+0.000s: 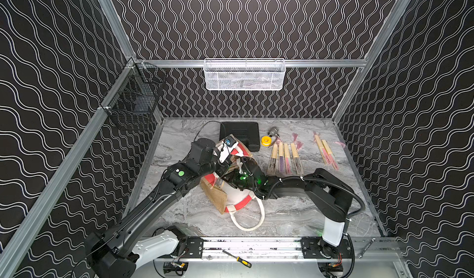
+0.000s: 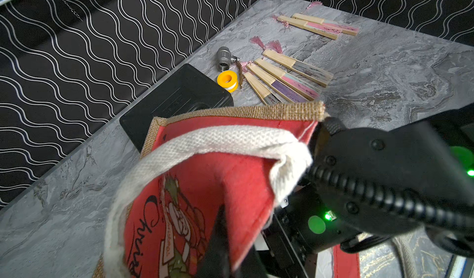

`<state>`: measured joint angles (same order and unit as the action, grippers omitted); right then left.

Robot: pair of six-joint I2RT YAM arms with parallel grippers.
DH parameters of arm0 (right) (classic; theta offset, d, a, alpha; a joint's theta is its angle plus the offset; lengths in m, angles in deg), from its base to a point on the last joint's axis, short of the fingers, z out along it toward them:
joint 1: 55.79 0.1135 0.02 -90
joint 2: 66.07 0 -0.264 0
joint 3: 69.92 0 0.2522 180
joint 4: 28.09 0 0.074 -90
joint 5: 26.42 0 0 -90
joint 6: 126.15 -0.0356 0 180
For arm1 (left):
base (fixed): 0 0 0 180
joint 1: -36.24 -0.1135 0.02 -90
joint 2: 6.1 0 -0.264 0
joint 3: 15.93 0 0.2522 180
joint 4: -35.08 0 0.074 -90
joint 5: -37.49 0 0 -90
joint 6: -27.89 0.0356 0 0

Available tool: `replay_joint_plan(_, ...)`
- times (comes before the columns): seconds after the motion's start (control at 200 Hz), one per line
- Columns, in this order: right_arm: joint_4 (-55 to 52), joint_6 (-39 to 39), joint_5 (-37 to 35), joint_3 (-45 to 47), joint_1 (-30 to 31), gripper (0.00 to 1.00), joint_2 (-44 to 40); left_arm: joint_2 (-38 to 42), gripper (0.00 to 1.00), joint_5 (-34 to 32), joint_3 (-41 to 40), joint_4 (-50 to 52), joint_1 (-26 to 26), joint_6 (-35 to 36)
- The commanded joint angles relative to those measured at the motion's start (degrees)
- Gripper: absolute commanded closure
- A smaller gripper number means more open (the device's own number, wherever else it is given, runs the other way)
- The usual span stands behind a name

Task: Take out the folding fans from the tote bags
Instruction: Pick up the folding fan from the canvas bag.

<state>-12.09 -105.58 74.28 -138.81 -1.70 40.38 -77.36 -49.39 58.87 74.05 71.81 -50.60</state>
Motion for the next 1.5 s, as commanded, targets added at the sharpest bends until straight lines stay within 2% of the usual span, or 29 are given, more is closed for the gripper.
replay_joint_plan(0.0,-6.1,5.2,-3.8,0.0,-0.1,0.92,-3.0,-0.2,1.00,0.3,-0.1,-1.3,0.0,-0.5)
replay_joint_plan(0.17,-15.2,11.0,-7.5,-1.1,-0.1,0.92,-6.2,-0.3,1.00,0.3,0.0,-1.2,0.0,-0.5)
replay_joint_plan(0.39,-22.6,15.1,-9.0,-4.3,-0.1,0.89,-5.1,-0.4,1.00,0.4,0.0,-1.2,-0.1,-0.5)
replay_joint_plan(0.926,-19.0,14.3,-6.0,-8.2,-0.3,0.64,1.9,-0.6,1.00,0.6,-0.1,-1.3,0.0,-0.7)
replay_joint_plan(1.281,-15.7,9.6,-3.7,-10.0,-1.1,0.60,7.8,-0.8,1.00,0.8,0.0,-1.1,0.0,-0.7)
replay_joint_plan(1.491,-6.9,5.2,1.2,-8.2,-2.5,0.62,9.2,-0.9,1.00,0.9,0.0,-1.1,0.0,-0.7)
